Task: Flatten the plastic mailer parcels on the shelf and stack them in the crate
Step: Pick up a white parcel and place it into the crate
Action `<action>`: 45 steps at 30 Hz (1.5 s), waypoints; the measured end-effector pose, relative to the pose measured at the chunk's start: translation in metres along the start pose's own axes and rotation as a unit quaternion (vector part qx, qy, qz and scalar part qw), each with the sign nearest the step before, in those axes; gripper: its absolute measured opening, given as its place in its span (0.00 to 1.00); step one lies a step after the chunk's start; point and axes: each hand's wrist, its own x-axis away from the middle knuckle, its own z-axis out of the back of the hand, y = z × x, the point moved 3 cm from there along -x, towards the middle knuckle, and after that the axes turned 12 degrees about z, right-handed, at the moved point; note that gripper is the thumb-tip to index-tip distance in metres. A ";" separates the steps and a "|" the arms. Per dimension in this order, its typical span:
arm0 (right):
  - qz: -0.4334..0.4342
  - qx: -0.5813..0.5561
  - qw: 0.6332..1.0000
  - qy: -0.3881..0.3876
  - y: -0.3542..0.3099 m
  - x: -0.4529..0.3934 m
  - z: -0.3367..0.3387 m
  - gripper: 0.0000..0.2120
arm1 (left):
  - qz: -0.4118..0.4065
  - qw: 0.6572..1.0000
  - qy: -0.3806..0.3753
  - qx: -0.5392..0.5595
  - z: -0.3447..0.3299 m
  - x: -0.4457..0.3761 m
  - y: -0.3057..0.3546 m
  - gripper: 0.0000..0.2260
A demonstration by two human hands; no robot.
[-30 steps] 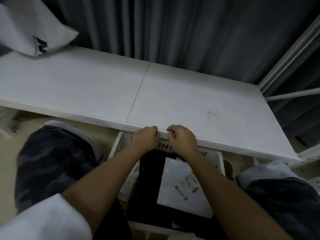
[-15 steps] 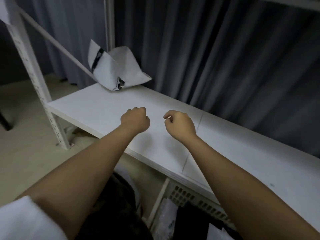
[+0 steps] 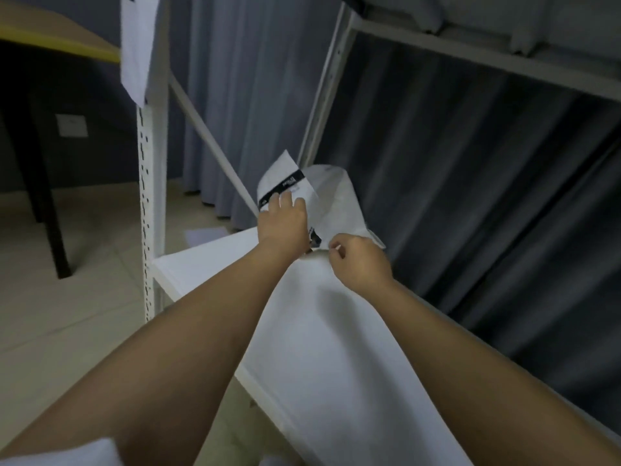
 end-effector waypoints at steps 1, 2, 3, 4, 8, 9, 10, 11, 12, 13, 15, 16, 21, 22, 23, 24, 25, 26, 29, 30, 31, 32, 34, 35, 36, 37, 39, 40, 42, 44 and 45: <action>0.006 0.006 1.000 0.006 0.004 -0.017 -0.002 0.10 | -0.008 1.000 0.017 -0.010 -0.003 -0.016 0.000 0.26; 0.009 0.012 1.000 0.010 0.008 -0.037 -0.004 0.10 | -0.021 0.999 0.034 -0.024 -0.005 -0.034 0.000 0.29; 0.008 0.011 1.000 0.017 0.012 -0.051 -0.004 0.10 | -0.041 0.997 0.046 -0.048 -0.006 -0.046 0.002 0.32; 0.005 0.005 1.000 0.024 0.015 -0.061 -0.004 0.11 | -0.062 0.993 0.060 -0.074 -0.006 -0.057 0.005 0.33; 0.019 -0.002 1.000 0.017 0.029 -0.106 -0.013 0.20 | -0.085 0.978 0.080 -0.170 -0.021 -0.102 0.009 0.34; 0.020 0.004 1.000 0.004 0.034 -0.114 -0.015 0.23 | -0.076 0.976 0.080 -0.186 -0.025 -0.109 0.012 0.33; 0.017 0.009 1.000 -0.008 0.041 -0.118 -0.017 0.25 | -0.072 0.973 0.086 -0.202 -0.029 -0.115 0.017 0.32; 0.017 0.011 1.000 -0.019 0.043 -0.122 -0.018 0.27 | -0.065 0.969 0.094 -0.220 -0.028 -0.116 0.016 0.30; 0.010 0.010 0.999 -0.029 0.047 -0.124 -0.020 0.28 | -0.061 0.965 0.103 -0.234 -0.028 -0.116 0.017 0.26; 0.006 0.005 0.999 -0.034 0.050 -0.123 -0.023 0.29 | -0.061 0.962 0.109 -0.244 -0.028 -0.115 0.017 0.22; 0.006 0.001 0.999 -0.033 0.052 -0.119 -0.026 0.30 | -0.076 0.960 0.115 -0.242 -0.027 -0.111 0.018 0.16; 0.006 0.005 0.999 -0.036 0.053 -0.113 -0.026 0.30 | -0.092 0.961 0.112 -0.236 -0.029 -0.104 0.020 0.16; -0.009 0.017 0.997 -0.073 0.058 -0.063 -0.013 0.41 | -0.148 0.970 0.104 -0.160 -0.022 -0.045 0.036 0.14; -0.018 0.023 0.996 -0.087 0.058 -0.046 -0.006 0.45 | -0.160 0.972 0.099 -0.144 -0.015 -0.027 0.041 0.14; -0.024 0.032 0.994 -0.102 0.060 -0.031 -0.001 0.46 | -0.169 0.973 0.092 -0.124 -0.012 -0.012 0.046 0.14; -0.031 0.037 0.993 -0.111 0.060 -0.011 0.007 0.47 | -0.184 0.974 0.087 -0.098 -0.007 0.008 0.050 0.14; -0.042 0.043 0.991 -0.119 0.061 0.012 0.015 0.47 | -0.208 0.971 0.093 -0.074 -0.001 0.030 0.054 0.14; -0.053 0.052 0.989 -0.125 0.064 0.038 0.024 0.46 | -0.238 0.962 0.124 -0.047 0.005 0.051 0.058 0.14; -0.075 0.115 0.980 -0.147 0.071 0.117 0.054 0.47 | -0.285 0.940 0.186 -0.005 0.023 0.108 0.068 0.19; -0.075 0.140 0.975 -0.155 0.076 0.134 0.060 0.48 | -0.288 0.940 0.184 0.009 0.025 0.117 0.069 0.19; -0.087 0.166 0.970 -0.157 0.078 0.166 0.071 0.48 | -0.298 0.937 0.179 0.036 0.035 0.140 0.076 0.19; -0.088 0.194 0.965 -0.152 0.080 0.184 0.079 0.48 | -0.308 0.933 0.175 0.058 0.043 0.151 0.080 0.18; -0.103 0.258 0.949 -0.148 0.078 0.241 0.101 0.49 | -0.326 0.927 0.155 0.102 0.061 0.190 0.096 0.17; -0.108 0.284 0.942 -0.142 0.080 0.255 0.106 0.50 | -0.326 0.929 0.143 0.106 0.065 0.198 0.102 0.17; -0.129 0.305 0.933 -0.139 0.078 0.282 0.116 0.51 | -0.332 0.927 0.132 0.116 0.069 0.219 0.111 0.17; -0.155 0.320 0.925 -0.134 0.078 0.299 0.124 0.53 | -0.335 0.926 0.124 0.124 0.071 0.232 0.117 0.16; -0.237 0.310 0.913 -0.115 0.080 0.343 0.142 0.56 | -0.340 0.924 0.095 0.146 0.073 0.264 0.132 0.14; -0.283 0.282 0.911 -0.102 0.081 0.368 0.153 0.57 | -0.341 0.923 0.085 0.155 0.074 0.282 0.141 0.13; -0.340 0.203 0.915 -0.073 0.086 0.405 0.165 0.56 | -0.346 0.920 0.075 0.169 0.076 0.308 0.152 0.12; -0.348 0.157 0.923 -0.038 0.084 0.438 0.170 0.51 | -0.352 0.914 0.073 0.189 0.076 0.332 0.162 0.12; -0.349 0.156 0.924 -0.028 0.083 0.453 0.171 0.47 | -0.348 0.916 0.067 0.190 0.076 0.342 0.165 0.12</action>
